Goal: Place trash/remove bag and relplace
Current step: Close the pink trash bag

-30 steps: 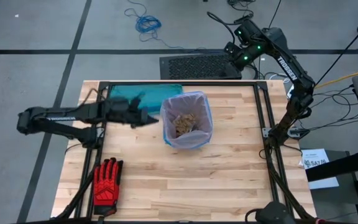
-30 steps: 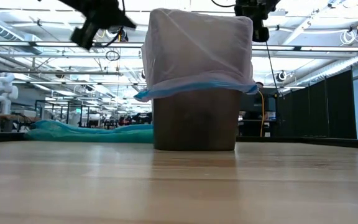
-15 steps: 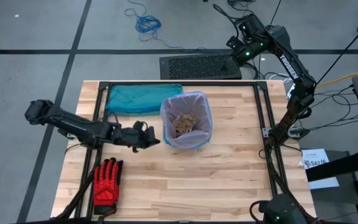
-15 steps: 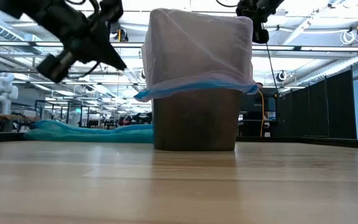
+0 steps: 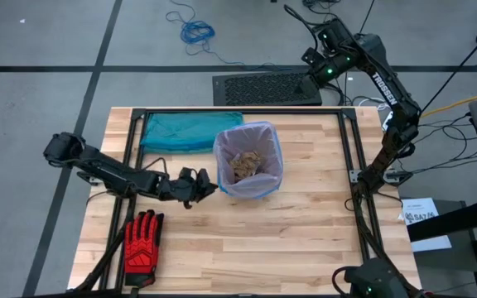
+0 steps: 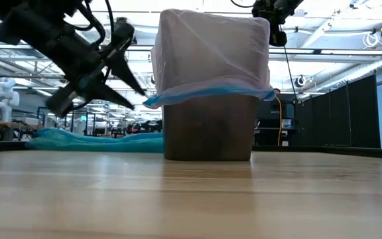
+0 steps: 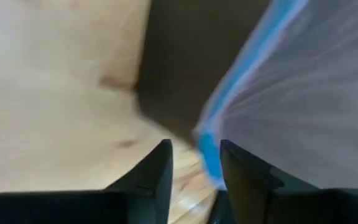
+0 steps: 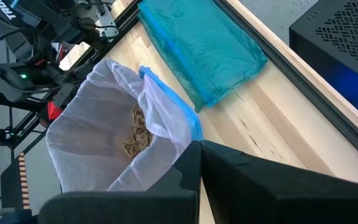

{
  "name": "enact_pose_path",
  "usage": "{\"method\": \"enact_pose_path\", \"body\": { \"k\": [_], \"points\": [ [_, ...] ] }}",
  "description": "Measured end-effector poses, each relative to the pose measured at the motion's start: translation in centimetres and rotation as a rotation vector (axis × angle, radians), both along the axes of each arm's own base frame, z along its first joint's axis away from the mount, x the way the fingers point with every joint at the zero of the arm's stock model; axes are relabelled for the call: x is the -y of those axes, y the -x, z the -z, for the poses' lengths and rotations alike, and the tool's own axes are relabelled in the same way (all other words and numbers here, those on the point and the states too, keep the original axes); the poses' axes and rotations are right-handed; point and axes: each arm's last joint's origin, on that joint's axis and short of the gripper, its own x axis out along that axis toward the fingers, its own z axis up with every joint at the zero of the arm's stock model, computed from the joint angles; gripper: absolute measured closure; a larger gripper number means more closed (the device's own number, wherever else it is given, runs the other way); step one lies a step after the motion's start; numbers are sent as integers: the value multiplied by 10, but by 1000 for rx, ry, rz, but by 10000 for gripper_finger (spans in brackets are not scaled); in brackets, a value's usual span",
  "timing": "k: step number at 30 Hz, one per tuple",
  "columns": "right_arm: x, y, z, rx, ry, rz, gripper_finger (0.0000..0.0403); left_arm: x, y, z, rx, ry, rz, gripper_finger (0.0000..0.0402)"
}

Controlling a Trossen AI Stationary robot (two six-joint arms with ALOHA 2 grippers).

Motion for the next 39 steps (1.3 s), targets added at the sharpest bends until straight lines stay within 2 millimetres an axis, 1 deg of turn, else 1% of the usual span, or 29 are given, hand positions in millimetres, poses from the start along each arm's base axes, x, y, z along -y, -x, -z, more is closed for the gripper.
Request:
{"method": "enact_pose_path", "body": {
  "k": [3, 5, 7, 9, 11, 15, 17, 19, 22, 24, 26, 28, 29, 34, 37, 39],
  "points": [
    [0, 0, 0, 0, 5, -5, 403, -1, -4, 0, 49, -36, -50, 257],
    [1, -1, 2, -2, 6, -12, 403, -1, -5, 3, 37, -41, -54, 256],
    [4, -3, 8, -13, -13, -13, 403, -1, -6, 7, 23, -41, -56, 255],
    [8, -6, 21, -40, -58, -9, 403, 0, -8, 10, 27, -32, -61, 255],
    [11, -8, 39, -64, -112, -12, 403, 0, -11, 11, 46, -27, -61, 255],
    [13, -13, 74, -59, -245, -46, 403, 1, -15, 16, 52, -23, -62, 255],
    [11, -17, 86, -58, -283, -63, 403, 2, -16, 18, 57, -22, -62, 255],
    [11, -20, 94, -63, -287, -71, 403, 2, -17, 19, 54, -23, -62, 258],
    [10, -25, 97, -55, -275, -82, 403, 2, -17, 20, 49, -27, -68, 274],
    [9, -29, 96, -40, -253, -92, 403, 1, -16, 20, 44, -29, -69, 296],
    [8, -31, 95, -35, -258, -84, 403, 1, -16, 20, 44, -33, -68, 331],
    [6, -33, 95, -42, -278, -76, 403, 1, -16, 20, 39, -54, -60, 374],
    [5, -34, 96, -47, -282, -84, 403, 1, -16, 20, 39, -66, -59, 387],
    [-5, -37, 97, -68, -315, -137, 398, 1, -17, 19, 41, -72, -59, 399],
    [-10, -41, 96, -32, -348, -168, 376, 1, -17, 19, 41, -72, -58, 399],
    [-14, -45, 95, -28, -351, -187, 351, 1, -17, 19, 43, -72, -58, 400]
  ]
}}
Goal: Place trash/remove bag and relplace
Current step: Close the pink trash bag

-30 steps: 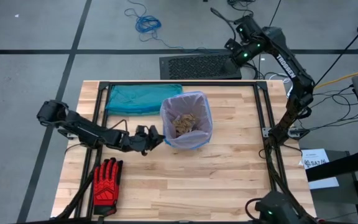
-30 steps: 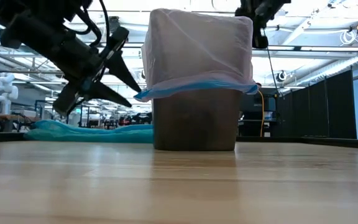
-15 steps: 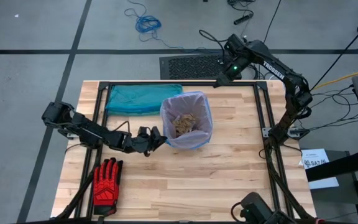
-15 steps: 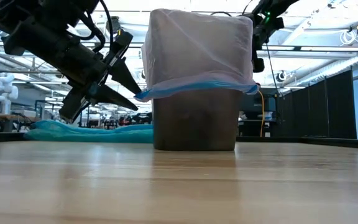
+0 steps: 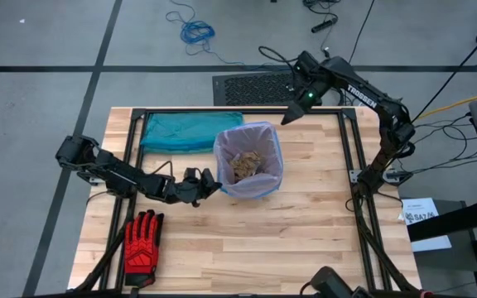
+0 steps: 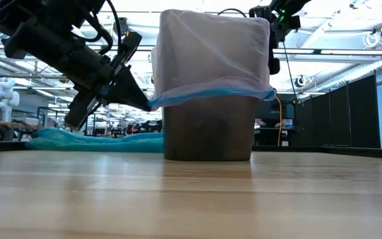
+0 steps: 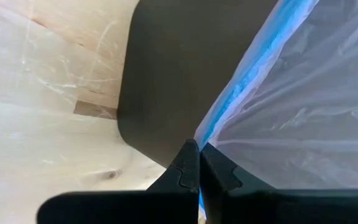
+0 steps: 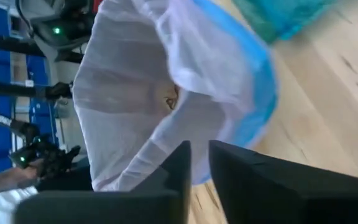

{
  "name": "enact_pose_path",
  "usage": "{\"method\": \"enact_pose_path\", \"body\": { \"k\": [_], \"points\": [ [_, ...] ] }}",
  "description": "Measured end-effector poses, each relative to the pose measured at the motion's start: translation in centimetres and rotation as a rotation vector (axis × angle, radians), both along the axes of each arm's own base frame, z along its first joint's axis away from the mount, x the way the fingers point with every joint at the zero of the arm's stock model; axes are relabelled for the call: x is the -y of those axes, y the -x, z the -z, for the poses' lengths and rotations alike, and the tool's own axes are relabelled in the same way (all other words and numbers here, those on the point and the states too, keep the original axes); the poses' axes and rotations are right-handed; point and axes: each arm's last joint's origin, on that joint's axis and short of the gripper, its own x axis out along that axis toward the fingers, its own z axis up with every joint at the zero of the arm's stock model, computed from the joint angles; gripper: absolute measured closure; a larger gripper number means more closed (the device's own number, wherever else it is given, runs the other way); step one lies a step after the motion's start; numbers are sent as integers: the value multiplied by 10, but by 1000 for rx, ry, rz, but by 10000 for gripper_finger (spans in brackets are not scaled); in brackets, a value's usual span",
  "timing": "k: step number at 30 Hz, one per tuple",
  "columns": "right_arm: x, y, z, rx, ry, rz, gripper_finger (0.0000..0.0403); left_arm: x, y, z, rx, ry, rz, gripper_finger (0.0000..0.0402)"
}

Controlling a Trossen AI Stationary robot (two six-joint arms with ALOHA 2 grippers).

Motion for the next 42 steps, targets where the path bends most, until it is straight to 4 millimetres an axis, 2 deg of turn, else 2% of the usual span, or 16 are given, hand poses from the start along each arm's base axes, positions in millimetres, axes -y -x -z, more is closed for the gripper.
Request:
{"method": "enact_pose_path", "body": {
  "k": [4, 8, 11, 15, 21, 26, 29, 32, 35, 38, 42],
  "points": [
    [-7, -11, 2, -5, 50, -45, 289, 0, -1, -1, 13, 1, 2, 400],
    [-5, -22, 12, -75, 167, -68, 236, 0, -1, -2, 19, 1, 9, 401],
    [0, -24, 20, -148, 221, -57, 218, 1, -1, -2, 19, 4, 16, 401],
    [8, -24, 28, -155, 221, -62, 215, 1, -1, -2, 19, 5, 18, 401],
    [16, -34, 45, -71, 126, -112, 231, 1, -1, -2, 15, -12, 32, 401],
    [22, -42, 56, -56, 119, -127, 247, 1, -1, -2, 12, -13, 34, 401],
    [24, -44, 62, -57, 121, -142, 276, 1, -1, -2, 10, -24, 39, 401],
    [26, -46, 66, -55, 127, -151, 330, 1, -2, -3, 13, -33, 44, 401],
    [27, -47, 67, -50, 132, -151, 389, 1, -1, -7, 28, -43, 50, 401],
    [25, -45, 62, -54, 127, -139, 395, 0, 1, -18, 62, -81, 57, 401],
    [18, -38, 43, -35, 149, -103, 401, -1, 4, -39, 124, -141, 72, 401]
  ]
}}
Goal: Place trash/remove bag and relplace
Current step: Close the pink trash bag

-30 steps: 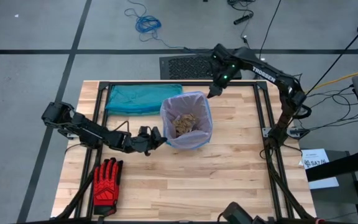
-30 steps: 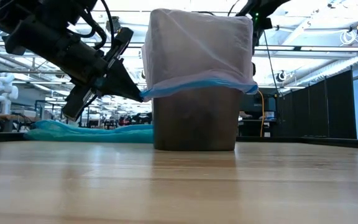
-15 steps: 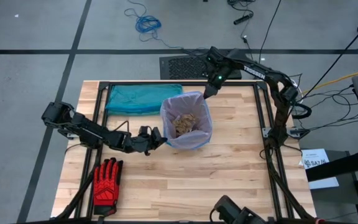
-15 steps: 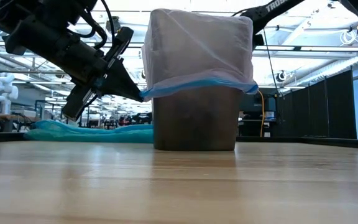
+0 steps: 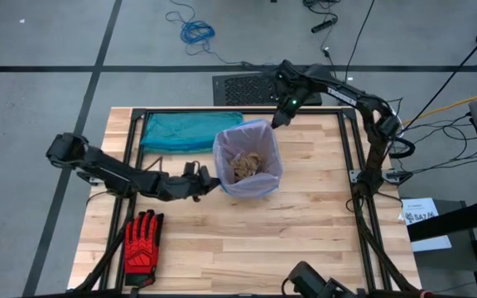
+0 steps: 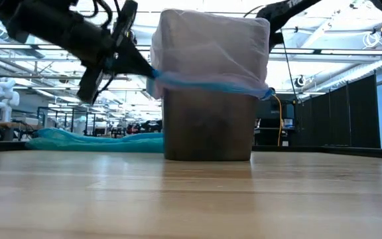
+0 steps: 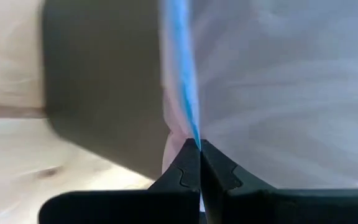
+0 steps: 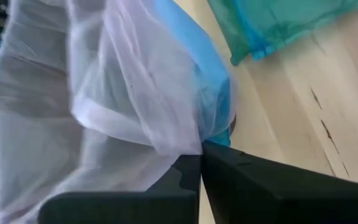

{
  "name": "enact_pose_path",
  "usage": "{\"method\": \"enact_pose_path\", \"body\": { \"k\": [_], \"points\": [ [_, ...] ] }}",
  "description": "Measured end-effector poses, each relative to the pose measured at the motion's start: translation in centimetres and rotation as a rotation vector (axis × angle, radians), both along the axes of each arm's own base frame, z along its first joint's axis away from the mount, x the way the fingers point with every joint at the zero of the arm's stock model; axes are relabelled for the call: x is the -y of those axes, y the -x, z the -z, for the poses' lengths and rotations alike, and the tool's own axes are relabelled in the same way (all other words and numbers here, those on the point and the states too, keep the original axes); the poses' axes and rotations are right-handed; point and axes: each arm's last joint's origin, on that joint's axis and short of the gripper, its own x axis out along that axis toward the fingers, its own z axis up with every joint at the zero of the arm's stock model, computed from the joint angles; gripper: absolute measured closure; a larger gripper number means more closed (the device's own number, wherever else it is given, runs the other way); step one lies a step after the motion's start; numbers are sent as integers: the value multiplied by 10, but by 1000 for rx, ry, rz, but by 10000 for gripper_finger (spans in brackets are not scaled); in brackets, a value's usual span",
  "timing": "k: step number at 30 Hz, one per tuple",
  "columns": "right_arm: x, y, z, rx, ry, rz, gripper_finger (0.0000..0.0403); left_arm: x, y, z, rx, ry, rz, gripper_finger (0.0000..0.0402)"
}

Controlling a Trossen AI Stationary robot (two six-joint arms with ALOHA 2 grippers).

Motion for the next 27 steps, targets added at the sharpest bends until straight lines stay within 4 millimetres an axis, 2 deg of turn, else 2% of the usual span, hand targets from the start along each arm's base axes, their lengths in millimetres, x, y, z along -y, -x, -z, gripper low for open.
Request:
{"method": "enact_pose_path", "body": {
  "k": [4, 9, 14, 20, 24, 27],
  "points": [
    [-12, 9, -23, -15, 88, 45, 402, -2, 6, -24, 43, -43, -5, 401],
    [-34, 18, -56, 1, 214, 95, 403, -5, 19, -55, 6, -96, 6, 402],
    [-62, 21, -85, 65, 324, 133, 403, -9, 32, -99, -47, -163, 24, 402],
    [-93, 9, -107, 115, 460, 137, 403, -19, 47, -151, -157, -262, 30, 402],
    [-114, -3, -120, 108, 659, 91, 403, -28, 52, -180, -196, -322, 17, 402],
    [-129, -10, -131, 112, 820, 55, 403, -34, 53, -192, -207, -350, 1, 402]
  ]
}}
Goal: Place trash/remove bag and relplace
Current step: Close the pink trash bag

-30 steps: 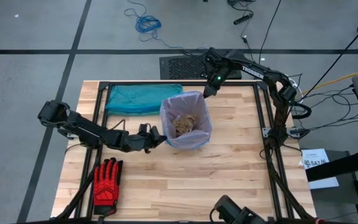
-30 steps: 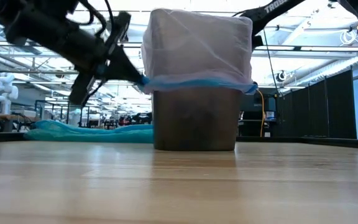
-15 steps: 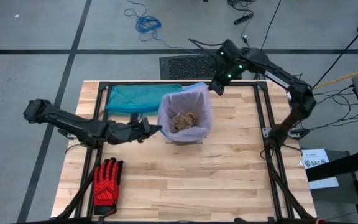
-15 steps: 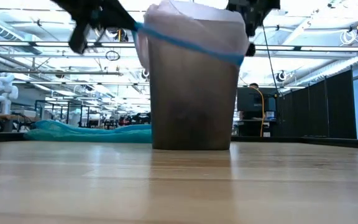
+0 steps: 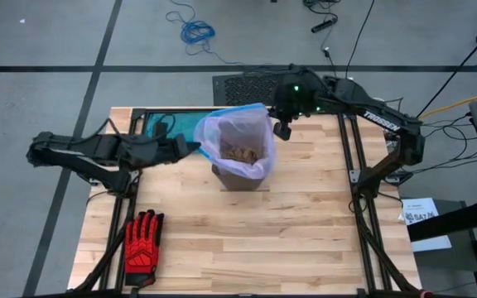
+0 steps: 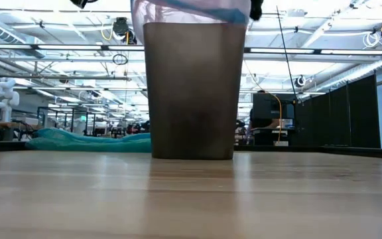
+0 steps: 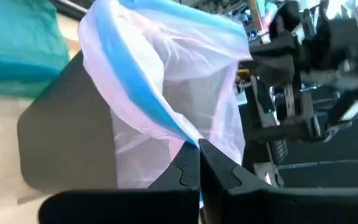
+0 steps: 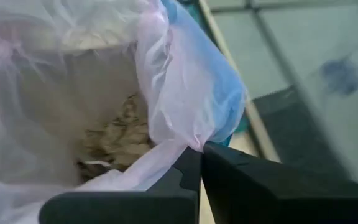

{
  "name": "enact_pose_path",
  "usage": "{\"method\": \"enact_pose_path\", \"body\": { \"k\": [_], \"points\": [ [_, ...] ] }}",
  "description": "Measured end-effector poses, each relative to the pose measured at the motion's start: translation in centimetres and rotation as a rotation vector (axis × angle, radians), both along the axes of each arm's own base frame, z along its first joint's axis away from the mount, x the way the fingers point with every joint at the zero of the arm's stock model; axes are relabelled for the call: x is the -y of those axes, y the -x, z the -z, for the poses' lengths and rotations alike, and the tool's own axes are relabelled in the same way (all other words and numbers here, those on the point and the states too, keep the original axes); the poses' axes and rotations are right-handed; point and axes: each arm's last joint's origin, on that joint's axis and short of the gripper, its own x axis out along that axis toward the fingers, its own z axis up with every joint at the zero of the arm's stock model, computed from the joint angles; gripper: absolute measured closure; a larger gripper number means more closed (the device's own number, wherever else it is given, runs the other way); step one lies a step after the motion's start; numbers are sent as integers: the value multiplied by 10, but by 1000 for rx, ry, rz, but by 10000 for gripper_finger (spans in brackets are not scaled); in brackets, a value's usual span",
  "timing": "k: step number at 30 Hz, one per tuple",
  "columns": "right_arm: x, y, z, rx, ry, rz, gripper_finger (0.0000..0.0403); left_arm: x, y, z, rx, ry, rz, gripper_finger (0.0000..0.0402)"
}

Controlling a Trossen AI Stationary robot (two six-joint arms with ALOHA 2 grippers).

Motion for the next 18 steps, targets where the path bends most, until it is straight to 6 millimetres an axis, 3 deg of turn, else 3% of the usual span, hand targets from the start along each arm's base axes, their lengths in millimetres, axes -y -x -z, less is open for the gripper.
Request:
{"method": "enact_pose_path", "body": {
  "k": [6, 13, 18],
  "points": [
    [-22, -6, -13, -19, 205, -65, 403, -7, -2, -5, -14, -6, -2, 402],
    [-31, -20, -1, -39, 118, -95, 401, -11, -11, 1, -57, 3, 35, 402],
    [-28, -12, -24, 49, 73, -28, 361, -12, -11, 1, -61, 3, 47, 402]
  ]
}}
